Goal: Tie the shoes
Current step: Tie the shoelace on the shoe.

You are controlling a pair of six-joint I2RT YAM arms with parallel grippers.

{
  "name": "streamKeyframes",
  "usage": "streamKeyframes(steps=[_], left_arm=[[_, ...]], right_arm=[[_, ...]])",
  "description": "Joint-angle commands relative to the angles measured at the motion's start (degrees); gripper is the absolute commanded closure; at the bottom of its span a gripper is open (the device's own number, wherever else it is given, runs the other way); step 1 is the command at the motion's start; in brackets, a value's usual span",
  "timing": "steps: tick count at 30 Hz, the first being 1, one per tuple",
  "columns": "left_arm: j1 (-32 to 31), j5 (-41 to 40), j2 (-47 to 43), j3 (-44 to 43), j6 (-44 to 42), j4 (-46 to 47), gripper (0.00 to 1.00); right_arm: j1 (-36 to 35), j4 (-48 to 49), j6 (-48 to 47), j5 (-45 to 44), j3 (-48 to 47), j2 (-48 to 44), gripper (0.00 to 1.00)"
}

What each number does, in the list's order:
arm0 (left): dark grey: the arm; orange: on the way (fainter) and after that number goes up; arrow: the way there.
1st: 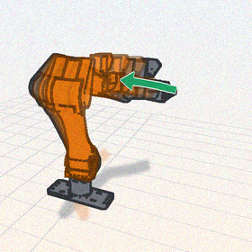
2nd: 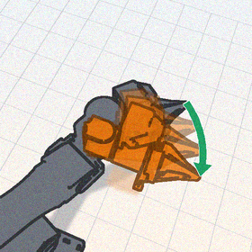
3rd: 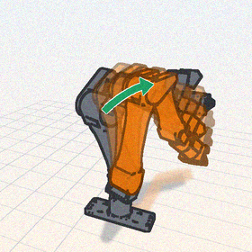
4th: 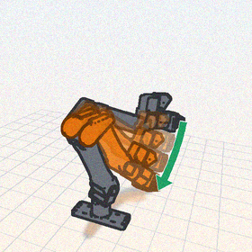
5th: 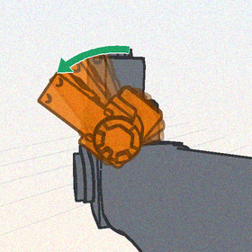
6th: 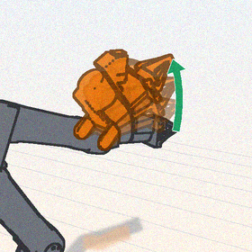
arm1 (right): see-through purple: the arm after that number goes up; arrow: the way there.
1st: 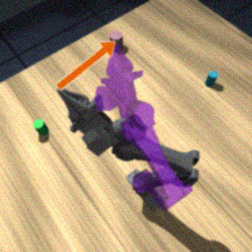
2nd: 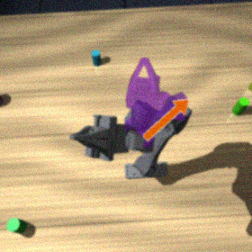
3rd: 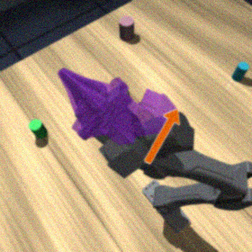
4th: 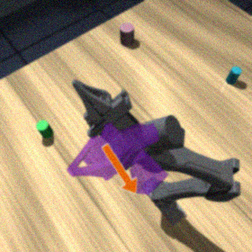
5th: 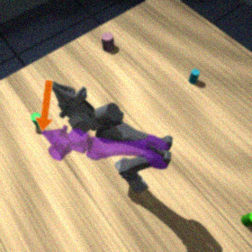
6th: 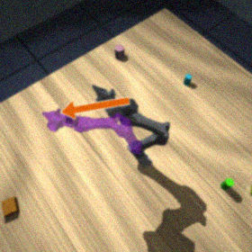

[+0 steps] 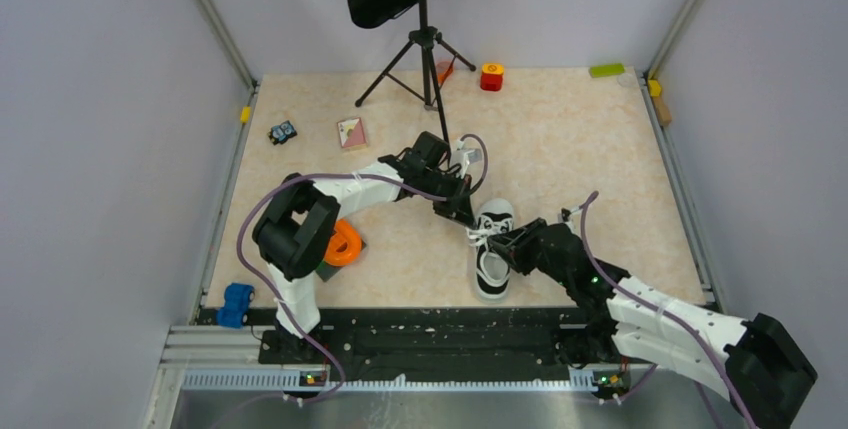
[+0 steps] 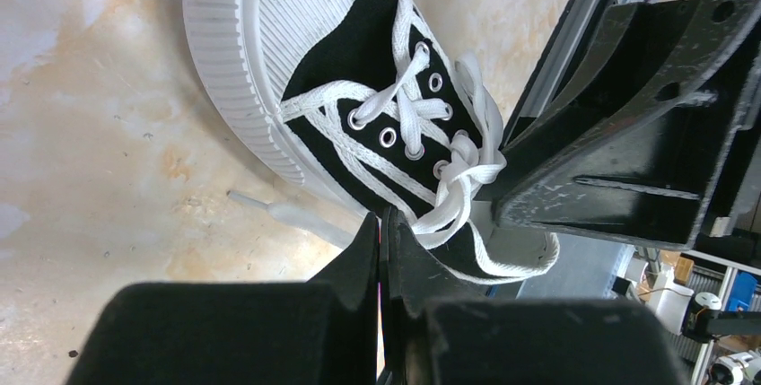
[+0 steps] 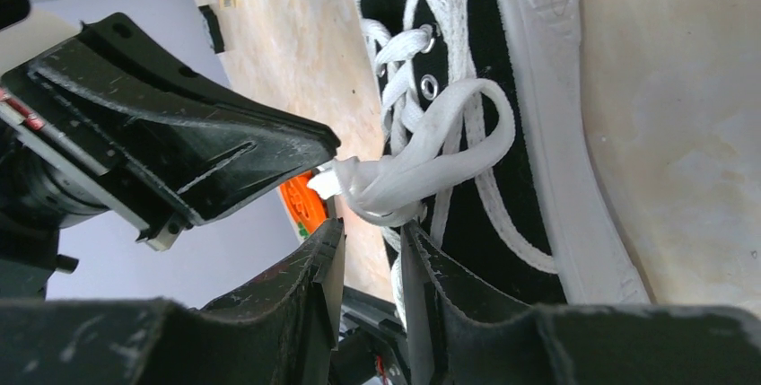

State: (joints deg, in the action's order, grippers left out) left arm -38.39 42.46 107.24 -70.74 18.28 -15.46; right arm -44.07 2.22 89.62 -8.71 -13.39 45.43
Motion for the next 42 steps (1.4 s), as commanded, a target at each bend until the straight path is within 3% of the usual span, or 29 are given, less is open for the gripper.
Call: streamKeyframes(steps=[1, 15, 21, 26, 29, 42], left_arm=[[0.2, 0.8, 0.2, -2.3, 0.2, 1.9, 1.0], [0.2, 1.9, -0.3, -1.3, 0.7, 2.8, 1.0], [0.2, 2.1, -0.6, -0.5, 1.1, 3.6, 1.0], [0.2, 2.1, -0.7, -0.2, 1.4, 3.9, 1.0], [0.2, 2.1, -0.7, 0.0, 1.6, 4.3, 1.0], [0.2, 1.9, 0.1, -1.0, 1.8, 4.4, 1.0]], right_arm=[[0.3, 5.2, 0.7, 0.3, -1.1, 2.8, 0.69], [1.2, 6.9, 2.8, -0.7, -0.3, 6.0, 0.64], [1.3, 5.6, 2.7, -1.2, -0.1, 5.9, 0.81], [1.3, 3.8, 2.3, -1.6, 0.4, 3.9, 0.89], [1.3, 1.7, 1.8, -1.7, 0.6, 1.9, 1.0], [1.3, 1.0, -0.3, 1.5, 1.6, -2.3, 1.0]])
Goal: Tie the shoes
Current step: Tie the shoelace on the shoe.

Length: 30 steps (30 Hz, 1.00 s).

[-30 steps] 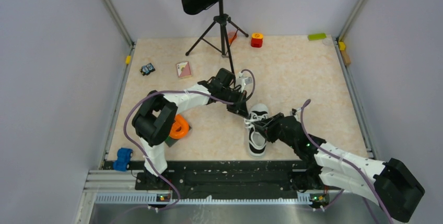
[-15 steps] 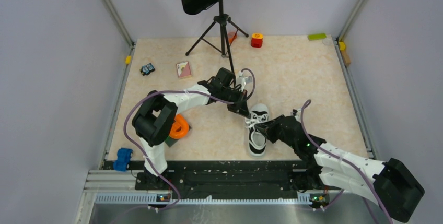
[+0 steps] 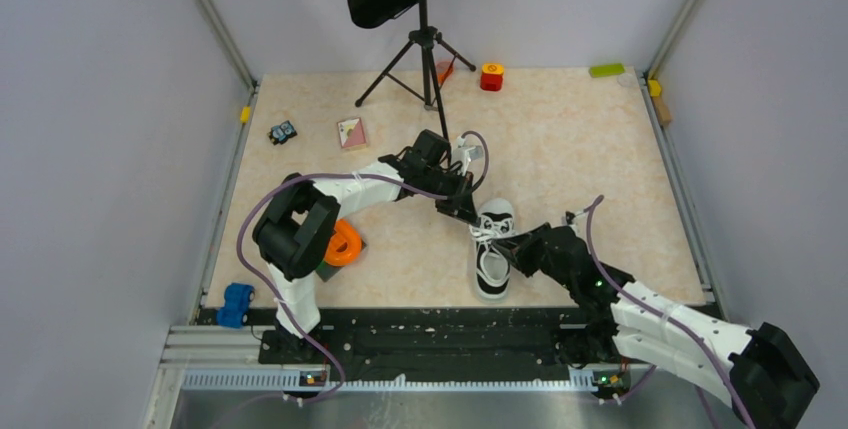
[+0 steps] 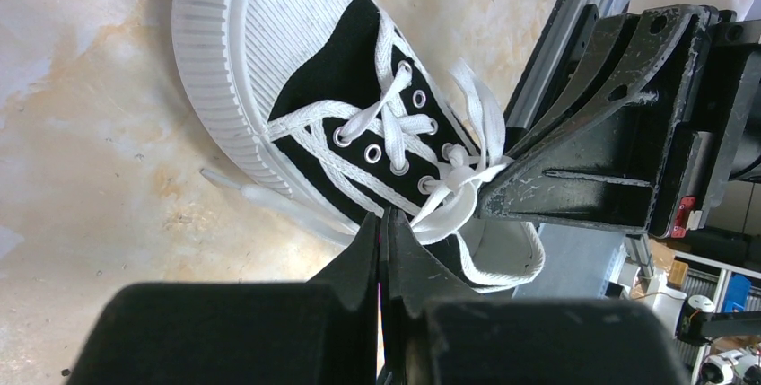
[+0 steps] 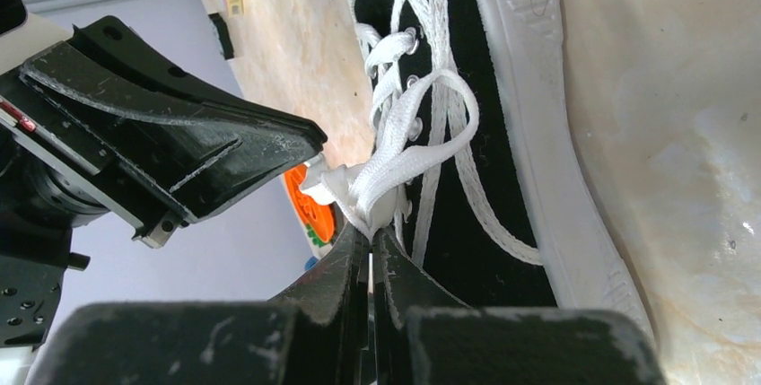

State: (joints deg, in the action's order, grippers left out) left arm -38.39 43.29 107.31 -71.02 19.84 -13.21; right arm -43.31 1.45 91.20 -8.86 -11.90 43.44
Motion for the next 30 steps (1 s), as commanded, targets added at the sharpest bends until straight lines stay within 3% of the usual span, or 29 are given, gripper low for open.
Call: streamKeyframes(steps=[1, 11, 19, 30], left_arm=[[0.2, 1.1, 0.0, -0.7, 0.3, 2.1, 1.0], [0.2, 1.2, 0.3, -1.7, 0.3, 1.6, 1.0], [0.2, 1.2, -0.8, -0.4, 0.2, 2.1, 1.0], [0.2, 1.4, -0.4, -1.0, 0.6, 2.1, 1.0]], right_arm=[[0.5, 2.4, -2.2, 2.2, -0.1, 0.4, 1.0], [-0.1, 7.6, -7.1, 7.5, -5.8, 9.4, 1.0], [-0.1, 4.9, -6.7, 5.4, -6.0, 7.7, 1.0], [-0.7, 8.6, -7.0, 8.2, -6.0, 11.2, 0.99]])
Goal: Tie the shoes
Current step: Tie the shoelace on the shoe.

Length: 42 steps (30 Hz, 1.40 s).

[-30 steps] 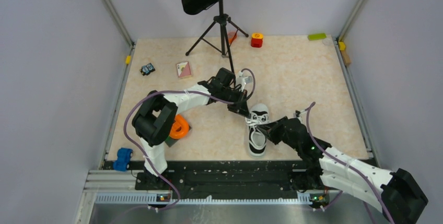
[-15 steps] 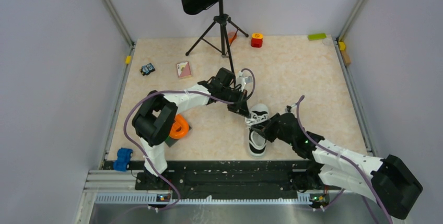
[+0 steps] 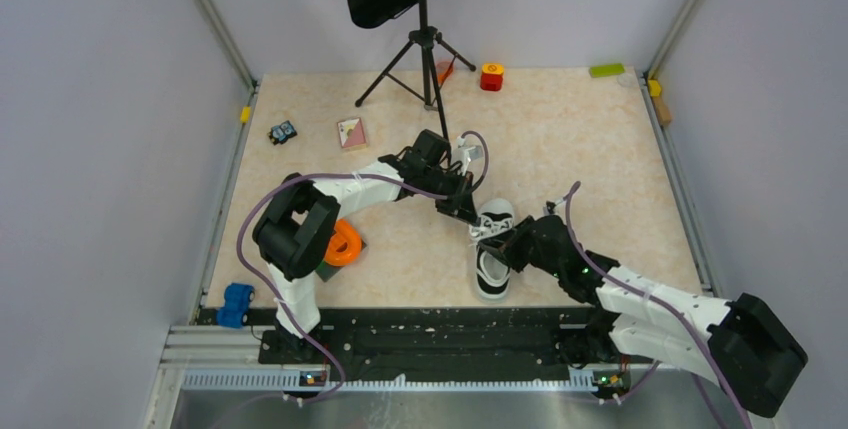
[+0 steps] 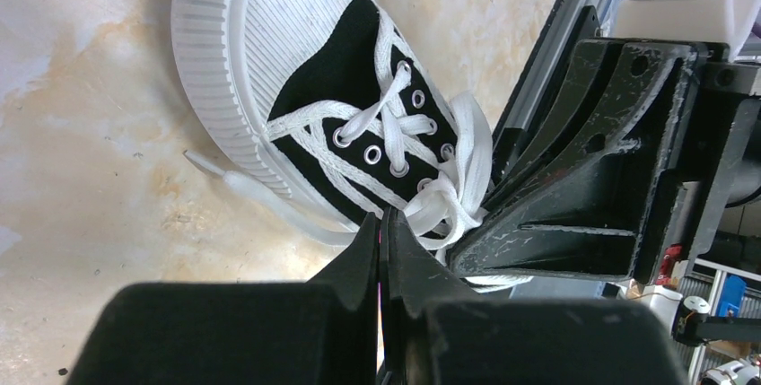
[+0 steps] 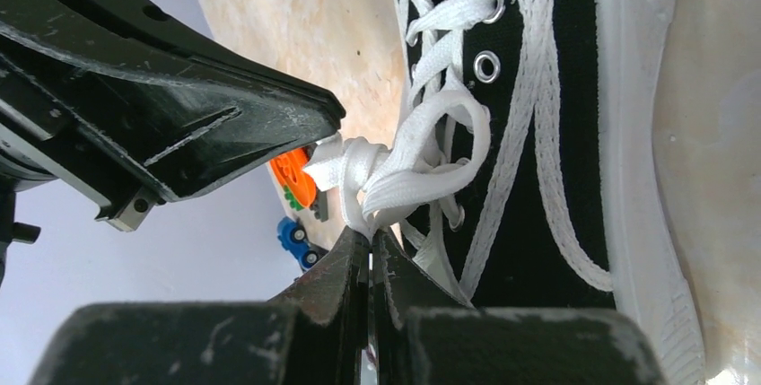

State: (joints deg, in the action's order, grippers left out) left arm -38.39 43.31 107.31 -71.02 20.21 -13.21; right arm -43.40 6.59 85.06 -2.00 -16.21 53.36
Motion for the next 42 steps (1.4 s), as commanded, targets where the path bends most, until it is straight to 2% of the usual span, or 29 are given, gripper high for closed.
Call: streamKeyframes(steps=[1, 6, 14, 18, 22, 26, 29, 37, 39, 42], left_arm=[[0.2, 1.3, -0.4, -1.1, 0.1, 2.0, 1.0], [0.1, 1.2, -0.6, -1.3, -0.1, 1.6, 1.0], [0.1, 1.0, -0.4, -2.1, 0.0, 1.5, 1.0], [0.1, 1.0, -0.1, -2.1, -0.1, 1.4, 1.0], [0.1, 1.0, -0.3, -1.9, 0.0, 1.3, 1.0], [0.1, -0.1, -0.4, -2.3, 0.3, 0.5, 1.0], [0.2, -0.1, 0.0, -3.1, 2.6, -0.1, 1.0], [0.2, 4.1, 1.2, -1.8, 14.6, 8.5, 1.0], [0.2, 5.3, 2.4, -2.5, 15.1, 8.7, 1.0], [0.3, 6.4, 3.7, -3.5, 14.0, 7.3, 1.0]], right_arm=[[-0.6, 3.6, -0.8, 1.4, -1.6, 1.6, 0.94], [-0.7, 0.8, -1.6, 0.7, -2.3, -0.9, 0.7], [-0.6, -13.9, -3.9, -2.6, -3.9, -13.7, 0.61], [-0.7, -19.9, -5.9, -4.9, -6.6, -16.0, 0.6], [-0.6, -26.3, -10.3, -12.7, -11.0, -17.6, 0.59], [-0.8, -29.6, -22.3, -14.5, -18.5, -12.5, 0.6], [-2.5, -31.4, -27.8, -15.8, -22.4, -7.5, 0.6], [-6.9, -23.5, -25.1, -13.9, -19.8, -3.1, 0.6], [-8.0, -22.8, -28.0, -13.5, -20.9, -0.5, 0.6], [-8.1, -22.6, -37.4, -10.5, -23.5, 3.4, 0.62]])
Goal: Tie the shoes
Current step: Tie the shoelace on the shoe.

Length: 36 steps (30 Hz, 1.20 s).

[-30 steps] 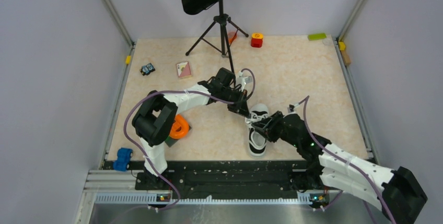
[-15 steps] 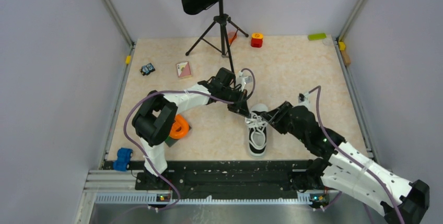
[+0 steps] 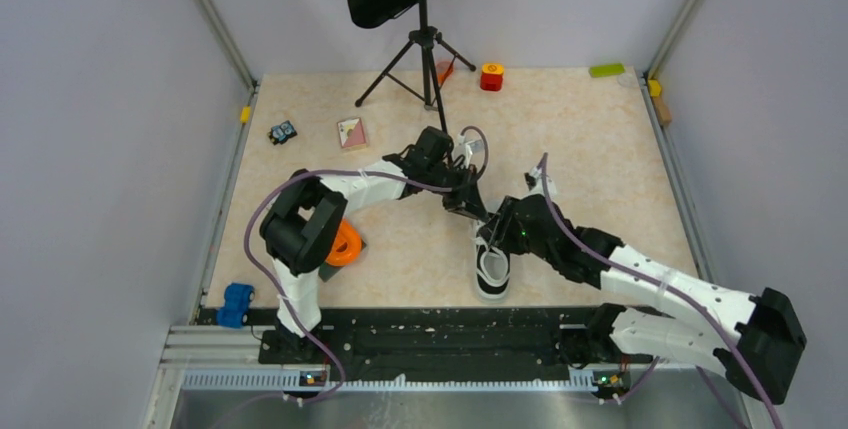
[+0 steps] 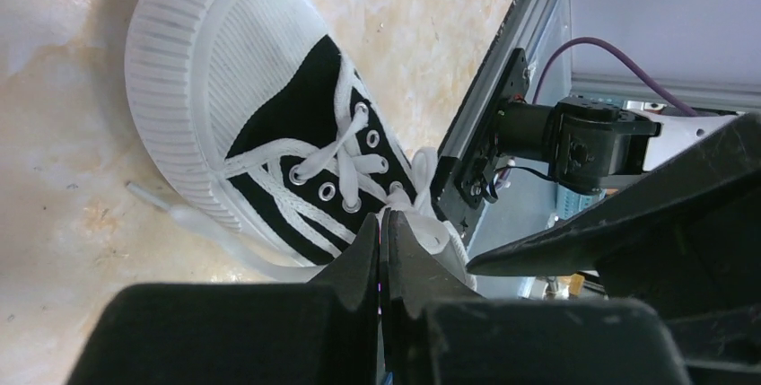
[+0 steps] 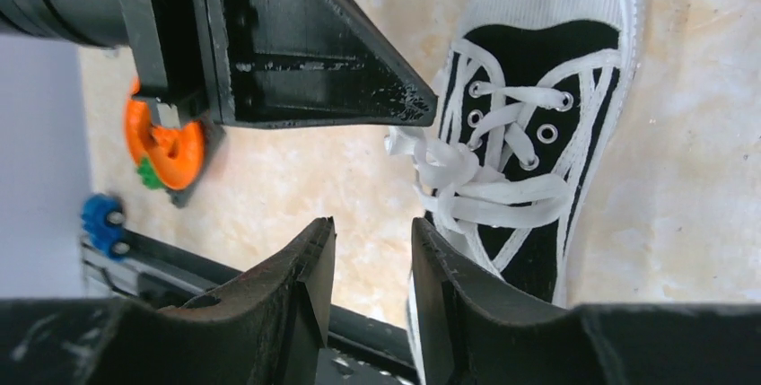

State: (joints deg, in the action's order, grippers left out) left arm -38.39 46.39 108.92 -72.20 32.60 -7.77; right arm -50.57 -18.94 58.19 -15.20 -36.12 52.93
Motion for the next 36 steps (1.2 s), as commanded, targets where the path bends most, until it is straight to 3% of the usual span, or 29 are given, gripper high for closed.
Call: streamKeyframes(steps=[1, 8, 11, 15, 36], left_arm=[[0.2, 3.4, 2.3, -2.6, 1.1, 1.2, 1.0], [0.7, 5.0, 5.4, -7.0, -1.4, -3.6, 1.0], [0.8, 5.3, 6.0, -8.3, -2.9, -5.7, 1.0], [1.0, 4.9, 6.6, -10.2, -4.7, -8.4, 1.0], [2.1, 11.1, 11.5, -14.5, -6.8, -12.9, 1.0]], right_arm=[[-1.0, 2.4, -14.7, 3.3, -4.8, 4.8, 0.62], [-1.0, 0.9, -45.1, 12.1, -9.5, 7.1, 0.62], [-0.9, 1.5, -53.2, 18.8, -9.8, 7.9, 0.63], [-1.0, -0.7, -60.1, 20.1, -11.2, 10.8, 0.63], [-0.9, 1.4, -65.7, 13.1, -8.7, 16.8, 0.63]])
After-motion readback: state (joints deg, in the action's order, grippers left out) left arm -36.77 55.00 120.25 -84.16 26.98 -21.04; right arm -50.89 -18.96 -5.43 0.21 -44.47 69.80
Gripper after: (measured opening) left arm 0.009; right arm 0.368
